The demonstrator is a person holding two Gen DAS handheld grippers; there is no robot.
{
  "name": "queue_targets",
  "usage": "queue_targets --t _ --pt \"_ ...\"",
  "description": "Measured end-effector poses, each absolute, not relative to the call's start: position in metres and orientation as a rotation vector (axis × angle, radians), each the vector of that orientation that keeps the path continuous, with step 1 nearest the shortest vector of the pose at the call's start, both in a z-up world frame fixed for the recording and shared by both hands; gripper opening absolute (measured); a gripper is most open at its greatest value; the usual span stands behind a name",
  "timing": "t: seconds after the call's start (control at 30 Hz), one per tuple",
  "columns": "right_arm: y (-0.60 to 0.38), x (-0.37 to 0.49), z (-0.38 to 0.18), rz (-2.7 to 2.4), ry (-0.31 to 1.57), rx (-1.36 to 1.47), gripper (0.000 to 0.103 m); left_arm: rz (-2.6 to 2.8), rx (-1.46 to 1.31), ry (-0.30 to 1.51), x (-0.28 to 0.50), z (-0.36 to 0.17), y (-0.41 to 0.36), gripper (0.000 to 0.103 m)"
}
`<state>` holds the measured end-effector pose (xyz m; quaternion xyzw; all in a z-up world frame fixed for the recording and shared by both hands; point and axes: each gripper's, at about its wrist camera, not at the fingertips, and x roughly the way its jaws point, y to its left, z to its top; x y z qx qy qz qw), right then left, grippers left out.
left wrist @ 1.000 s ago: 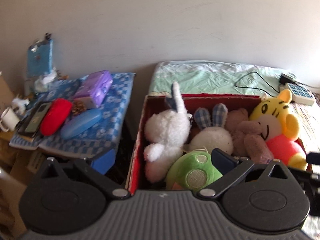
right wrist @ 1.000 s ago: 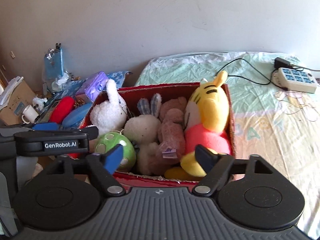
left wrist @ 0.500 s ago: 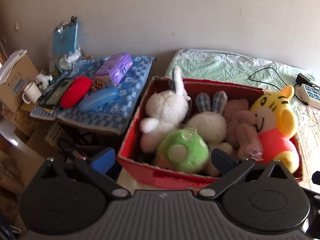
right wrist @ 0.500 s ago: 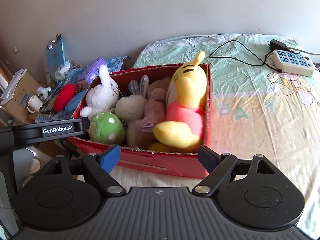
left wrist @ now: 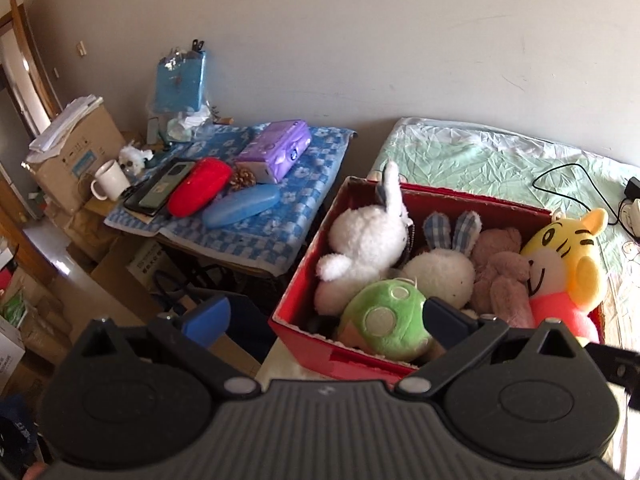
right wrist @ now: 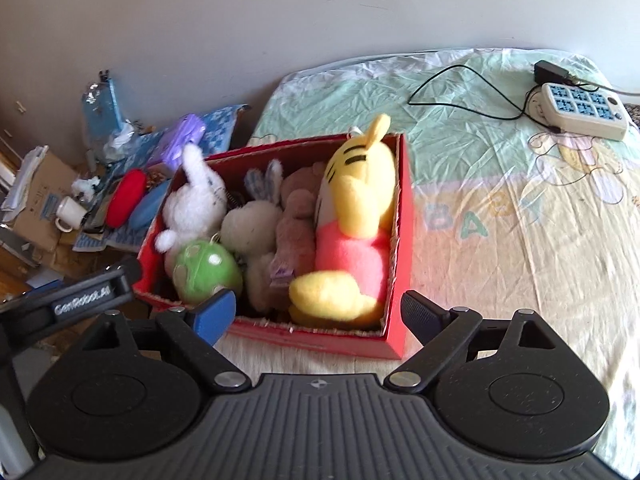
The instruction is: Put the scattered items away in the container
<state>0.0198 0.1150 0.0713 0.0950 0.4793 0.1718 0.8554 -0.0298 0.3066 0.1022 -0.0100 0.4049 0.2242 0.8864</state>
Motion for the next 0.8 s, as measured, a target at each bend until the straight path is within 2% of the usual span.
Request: queue_targets --t 0.4,0.8 --pt "0.123 0.027 0.07 0.232 0.978 0.212 0.092 0.29 -0.019 0.924 -0.011 0.079 0.314 0.102" --pt "0.092 -0.006 0.056 -0.005 0.951 0.299 0.091 0.017 0.089 0.913 -0.009 0.063 0.27 0.102"
